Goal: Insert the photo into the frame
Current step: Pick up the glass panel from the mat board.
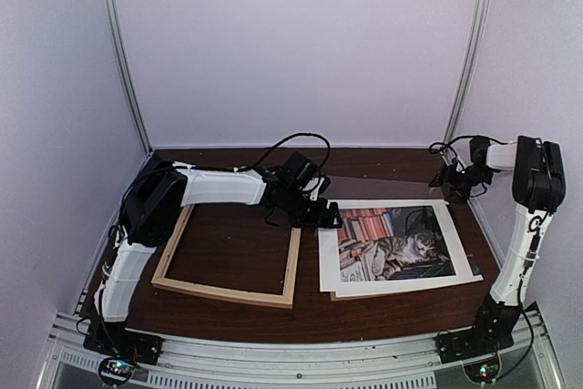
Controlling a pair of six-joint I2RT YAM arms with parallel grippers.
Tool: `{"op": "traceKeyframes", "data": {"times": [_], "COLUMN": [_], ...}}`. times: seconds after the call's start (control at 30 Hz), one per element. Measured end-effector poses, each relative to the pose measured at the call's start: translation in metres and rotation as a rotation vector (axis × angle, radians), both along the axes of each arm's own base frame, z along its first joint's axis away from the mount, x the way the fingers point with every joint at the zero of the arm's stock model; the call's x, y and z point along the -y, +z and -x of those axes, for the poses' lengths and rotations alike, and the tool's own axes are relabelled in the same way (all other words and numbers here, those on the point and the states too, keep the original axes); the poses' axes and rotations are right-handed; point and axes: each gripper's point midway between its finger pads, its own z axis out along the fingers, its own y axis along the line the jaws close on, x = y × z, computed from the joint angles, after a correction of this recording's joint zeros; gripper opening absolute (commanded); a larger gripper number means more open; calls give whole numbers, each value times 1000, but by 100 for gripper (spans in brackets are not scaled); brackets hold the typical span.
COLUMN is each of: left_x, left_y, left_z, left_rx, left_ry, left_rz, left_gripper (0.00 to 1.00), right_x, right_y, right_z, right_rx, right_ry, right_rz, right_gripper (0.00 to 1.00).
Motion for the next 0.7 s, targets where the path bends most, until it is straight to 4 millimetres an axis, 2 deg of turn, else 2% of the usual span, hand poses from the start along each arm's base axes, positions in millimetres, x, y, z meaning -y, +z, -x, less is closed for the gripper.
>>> {"op": "traceKeyframes", "data": {"times": [0.7], "left_x": [0], "left_y": [0], "left_z": [-1], "left_rx": [-1], "left_ry": [13], "left_rz": [-1], "left_gripper": [87], "right_x": [-22], "right_y": [4], "right_z": [8], "right_rx": [0], "right_ry": [11], "right_rz": [-140], "right_gripper": [78]}}
